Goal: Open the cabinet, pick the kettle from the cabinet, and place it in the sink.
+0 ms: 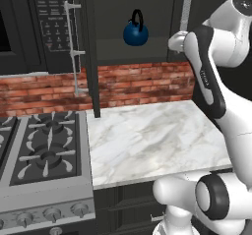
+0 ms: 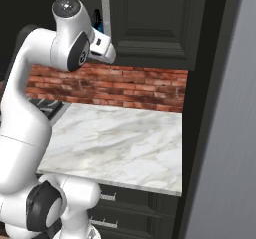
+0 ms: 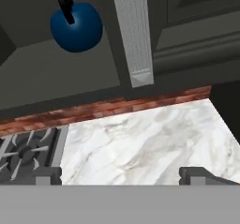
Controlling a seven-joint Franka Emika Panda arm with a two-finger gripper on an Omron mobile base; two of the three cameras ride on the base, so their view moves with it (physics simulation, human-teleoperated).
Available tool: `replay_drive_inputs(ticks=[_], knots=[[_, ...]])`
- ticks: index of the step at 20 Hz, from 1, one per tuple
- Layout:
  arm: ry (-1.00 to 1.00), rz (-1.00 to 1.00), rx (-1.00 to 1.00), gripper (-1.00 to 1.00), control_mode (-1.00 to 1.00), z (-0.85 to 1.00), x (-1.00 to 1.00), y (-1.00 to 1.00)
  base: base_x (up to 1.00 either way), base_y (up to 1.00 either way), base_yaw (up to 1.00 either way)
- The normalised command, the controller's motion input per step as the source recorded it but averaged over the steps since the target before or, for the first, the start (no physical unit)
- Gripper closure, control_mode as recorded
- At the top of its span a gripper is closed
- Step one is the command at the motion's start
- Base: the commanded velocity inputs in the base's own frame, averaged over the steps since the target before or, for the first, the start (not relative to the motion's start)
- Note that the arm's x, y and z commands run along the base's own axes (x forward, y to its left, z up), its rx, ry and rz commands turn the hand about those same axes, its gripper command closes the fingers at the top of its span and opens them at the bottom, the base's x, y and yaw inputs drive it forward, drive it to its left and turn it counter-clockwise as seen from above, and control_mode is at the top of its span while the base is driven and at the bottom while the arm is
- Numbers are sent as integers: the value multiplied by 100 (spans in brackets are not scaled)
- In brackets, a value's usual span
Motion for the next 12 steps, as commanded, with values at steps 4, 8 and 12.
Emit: replay_drive_inputs(ticks=[4,8,12], knots=[[-2,0,-4,-100,-100,2,47,-18,0,0,0],[-6,1,-3,-100,-100,0,42,-15,0,0,0],[-4,0,0,-100,-100,2,51,-9,0,0,0]])
